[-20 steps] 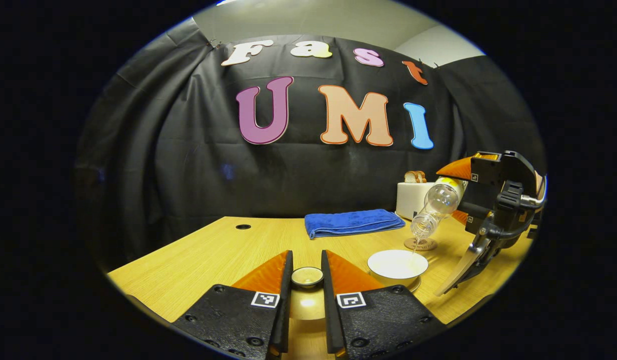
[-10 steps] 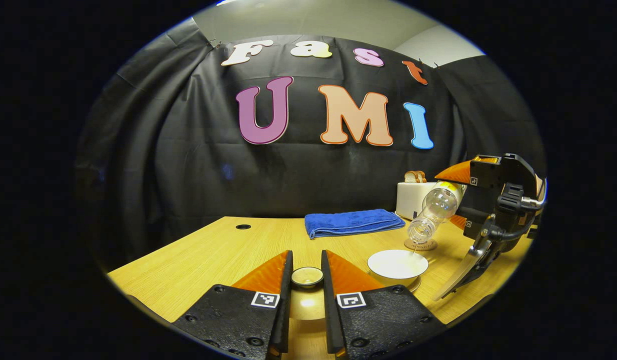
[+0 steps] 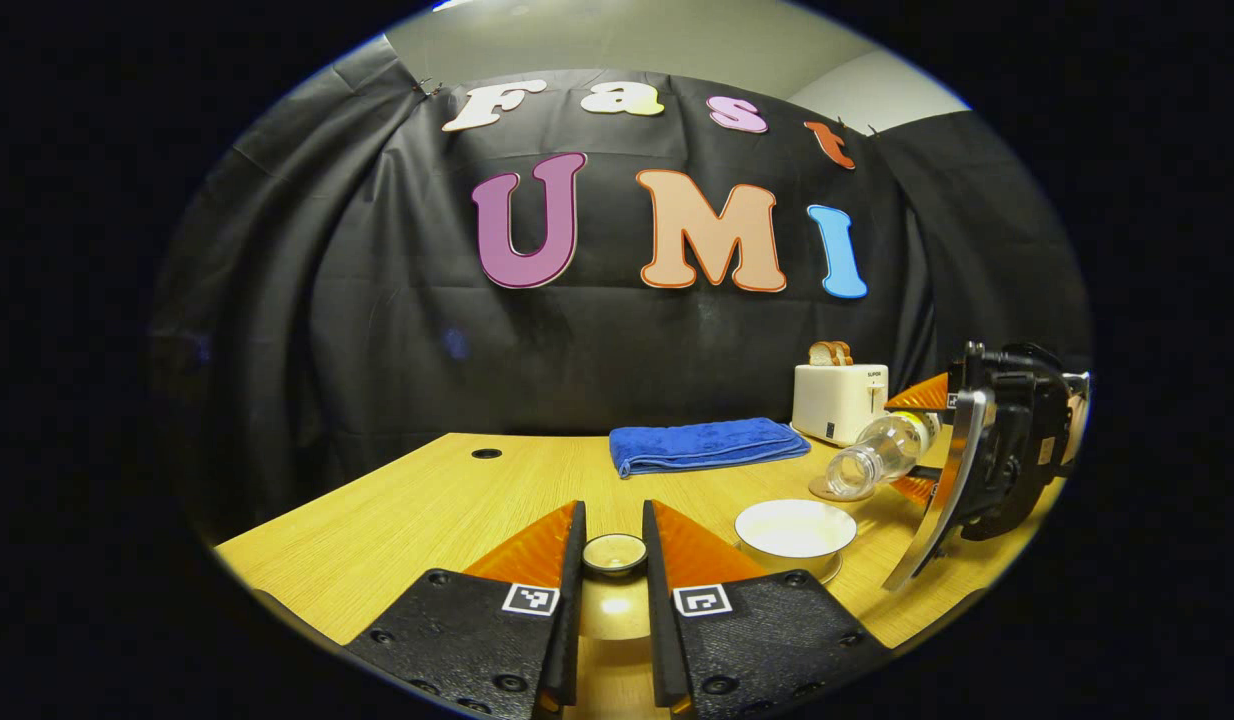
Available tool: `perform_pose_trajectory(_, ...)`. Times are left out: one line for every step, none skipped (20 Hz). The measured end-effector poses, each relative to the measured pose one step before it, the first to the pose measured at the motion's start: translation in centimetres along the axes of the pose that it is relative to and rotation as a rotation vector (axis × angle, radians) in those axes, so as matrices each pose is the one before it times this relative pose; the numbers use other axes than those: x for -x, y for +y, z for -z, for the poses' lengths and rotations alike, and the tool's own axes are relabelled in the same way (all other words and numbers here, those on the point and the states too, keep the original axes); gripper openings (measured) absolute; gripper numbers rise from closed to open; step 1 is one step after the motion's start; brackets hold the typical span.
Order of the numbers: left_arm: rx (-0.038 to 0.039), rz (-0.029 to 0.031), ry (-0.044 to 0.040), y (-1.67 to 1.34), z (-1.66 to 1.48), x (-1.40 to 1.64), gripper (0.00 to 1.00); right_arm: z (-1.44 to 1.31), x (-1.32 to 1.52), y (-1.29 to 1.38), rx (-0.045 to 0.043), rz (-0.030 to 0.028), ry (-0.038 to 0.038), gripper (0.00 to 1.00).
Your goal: Open the teacup lid with one hand, grasp the water bottle and pour water into the teacup with the other hand; after pouring, place the water bottle on the coaster and then close the teacup lid.
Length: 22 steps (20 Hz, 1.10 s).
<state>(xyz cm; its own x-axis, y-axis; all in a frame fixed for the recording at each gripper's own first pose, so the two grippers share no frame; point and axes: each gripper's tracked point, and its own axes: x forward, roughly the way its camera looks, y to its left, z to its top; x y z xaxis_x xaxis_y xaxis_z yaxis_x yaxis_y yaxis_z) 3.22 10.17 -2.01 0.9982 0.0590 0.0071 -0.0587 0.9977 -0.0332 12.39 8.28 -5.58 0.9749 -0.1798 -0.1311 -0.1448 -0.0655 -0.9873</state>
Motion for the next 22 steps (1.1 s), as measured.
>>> perform_pose_trajectory(0.00006,-0.00007,-0.00011,0.0,0.053,-0.008,0.27,0.368,0.047,0.304,-0.0517,-0.0192,0.00896,0.82)
perform_pose_trajectory(-0.00002,0.0,-0.00001,-0.027,-0.003,-0.013,0.27,0.298,0.105,-0.023,-0.04822,-0.01007,0.00588,0.79)
perform_pose_trajectory(-0.00011,-0.00003,-0.00017,0.005,0.023,-0.019,0.27,0.233,0.024,-0.15,-0.04478,-0.00896,0.00658,0.82)
perform_pose_trajectory(0.00011,-0.00015,-0.00028,0.001,-0.065,0.005,0.27,0.211,0.086,-0.185,-0.04524,-0.00775,0.00307,0.82)
perform_pose_trajectory(-0.00009,-0.00061,0.00012,0.009,-0.043,0.04,0.27,0.289,-0.02,-0.077,-0.04457,-0.00873,0.00388,0.8)
perform_pose_trajectory(-0.00017,-0.00012,0.00033,-0.002,0.007,0.0,0.27,0.218,0.053,-0.104,-0.0497,-0.01,0.00422,0.8)
perform_pose_trajectory(0.00013,-0.00011,-0.0005,-0.013,0.063,-0.028,0.27,0.247,-0.064,-0.169,-0.04439,-0.00781,0.00317,0.82)
perform_pose_trajectory(-0.00001,0.0,-0.00006,-0.003,-0.049,0.002,0.27,0.219,-0.009,-0.072,-0.0534,-0.01323,0.00656,0.82)
perform_pose_trajectory(-0.00009,-0.00004,0.00043,0.0,0.083,-0.041,0.27,0.268,-0.036,-0.052,-0.05992,-0.01675,0.00565,0.82)
perform_pose_trajectory(-0.00008,-0.00159,-0.00027,0.043,-0.036,0.011,0.27,0.086,-0.025,-0.055,-0.06234,-0.01875,0.00244,0.8)
perform_pose_trajectory(-0.00005,-0.00121,0.00021,0.049,-0.003,0.04,0.27,0.234,0.041,-0.105,-0.06886,-0.01415,0.00013,0.8)
perform_pose_trajectory(0.00004,-0.00035,-0.00024,-0.025,-0.003,-0.001,0.27,0.063,0.05,-0.096,-0.05803,-0.01187,-0.00121,0.8)
perform_pose_trajectory(0.00012,-0.00008,-0.0002,0.011,-0.007,-0.004,0.27,-0.038,0.016,-0.078,-0.06656,-0.01582,0.00017,0.8)
perform_pose_trajectory(-0.00006,-0.00007,0.00018,-0.016,0.003,0.001,0.27,-0.02,-0.151,-0.083,-0.07458,-0.02035,0.00593,0.8)
perform_pose_trajectory(-0.00011,-0.00155,-0.00009,0.043,0.004,-0.016,0.27,0.097,-0.26,-0.304,-0.05994,-0.00678,0.00598,0.85)
perform_pose_trajectory(0.00006,-0.00176,-0.00019,0.003,0.035,-0.022,0.27,-0.111,-0.208,-0.389,-0.06442,-0.00138,0.00328,0.8)
perform_pose_trajectory(-0.00021,-0.00016,0.00034,0.019,0.017,0.003,0.27,-0.024,-0.282,-0.351,-0.06847,-0.0025,0.00467,0.84)
perform_pose_trajectory(0.0004,0.00015,-0.00076,-0.006,-0.083,0.013,0.27,-0.076,-0.399,-0.236,-0.07312,-0.0114,0.00545,0.82)
perform_pose_trajectory(-0.00006,0.00013,0.00028,0.003,0.017,-0.006,0.27,-0.112,-0.665,0.072,-0.08631,-0.0171,0.00555,0.8)
perform_pose_trajectory(-0.00005,0.00058,0.00022,-0.043,-0.034,-0.022,0.27,-0.033,-0.409,0.121,-0.0722,-0.01786,0.00803,0.8)
perform_pose_trajectory(0.00006,0.00261,-0.00029,-0.026,0.095,0.029,0.27,0.055,-0.28,0.06,-0.04608,-0.01016,0.00159,0.8)
perform_pose_trajectory(0.00033,0.00079,-0.0006,0.021,-0.087,0.045,0.27,-0.19,-0.498,-0.053,-0.03185,-0.00192,0.00076,0.8)
